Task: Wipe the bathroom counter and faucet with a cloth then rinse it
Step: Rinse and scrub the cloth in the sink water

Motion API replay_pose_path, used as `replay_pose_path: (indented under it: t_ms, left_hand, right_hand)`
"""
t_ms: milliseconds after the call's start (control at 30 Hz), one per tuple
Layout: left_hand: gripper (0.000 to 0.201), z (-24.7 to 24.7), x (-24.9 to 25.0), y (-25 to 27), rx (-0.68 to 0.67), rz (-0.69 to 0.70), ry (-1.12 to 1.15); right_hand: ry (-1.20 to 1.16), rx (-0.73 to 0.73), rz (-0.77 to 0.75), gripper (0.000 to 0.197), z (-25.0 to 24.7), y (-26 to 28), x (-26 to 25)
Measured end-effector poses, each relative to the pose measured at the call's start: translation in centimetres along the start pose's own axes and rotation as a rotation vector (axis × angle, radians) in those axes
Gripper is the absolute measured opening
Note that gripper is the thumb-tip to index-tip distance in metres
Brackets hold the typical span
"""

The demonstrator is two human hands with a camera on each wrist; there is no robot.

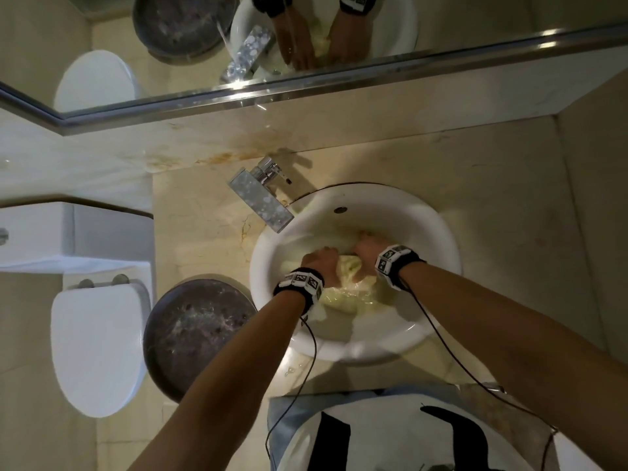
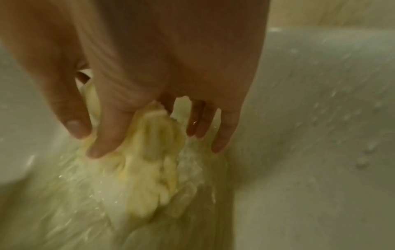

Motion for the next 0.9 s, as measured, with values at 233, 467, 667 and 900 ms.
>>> replay_pose_path:
  t_ms: [233,467,667,900]
  left_hand:
    - [0.035,-3.4,0.7,1.1,0.131,0.094,-0.034]
    - [0.032,1.0,-0.2,1.8,0.027,-0.097,-0.097]
    - [0.039,4.3,-0.7,1.7,0.079,-0.265,0.219]
    - [0.072,6.6,0.6,-0.2,0.072,-0.223,0.431]
  right_hand:
    - [-0.053,-0.084,-0.018,0.048,-3.1,1.2,0.5]
    - [-0.017,-0.043,-0.038,0.049,1.1,1.9,0.3]
    - [-0.010,0.213,0.248,0.085,3.2,2.1,1.2]
    - [-0.034,0.155,0.193,0.076,5.1,0.9,0.1]
Point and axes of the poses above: each hand's wrist, its own y-axis away from the middle knuckle, its own z-axis out of the palm, x = y × z, the point moved 8 cm from there along -y, towards the middle knuckle
